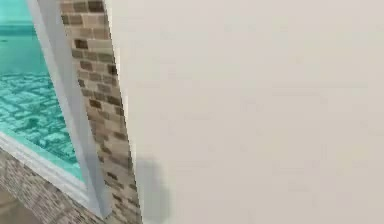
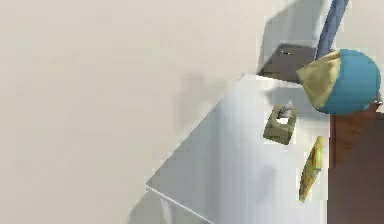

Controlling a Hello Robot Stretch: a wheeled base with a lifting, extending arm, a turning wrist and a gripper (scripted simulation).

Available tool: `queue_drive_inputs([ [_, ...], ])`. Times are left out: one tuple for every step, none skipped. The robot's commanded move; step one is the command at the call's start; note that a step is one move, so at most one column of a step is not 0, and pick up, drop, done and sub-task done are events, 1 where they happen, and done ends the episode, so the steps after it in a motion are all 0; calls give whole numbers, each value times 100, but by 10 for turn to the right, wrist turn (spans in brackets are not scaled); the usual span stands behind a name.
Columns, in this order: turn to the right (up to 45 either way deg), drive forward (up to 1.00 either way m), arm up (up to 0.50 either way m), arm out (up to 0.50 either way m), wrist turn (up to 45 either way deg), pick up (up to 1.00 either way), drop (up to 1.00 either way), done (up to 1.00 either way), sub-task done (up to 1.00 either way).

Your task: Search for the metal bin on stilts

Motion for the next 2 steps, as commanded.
queue_drive_inputs([
  [-450,0,0,0,0,0,0,0,0],
  [-450,0,0,0,0,0,0,0,0],
])
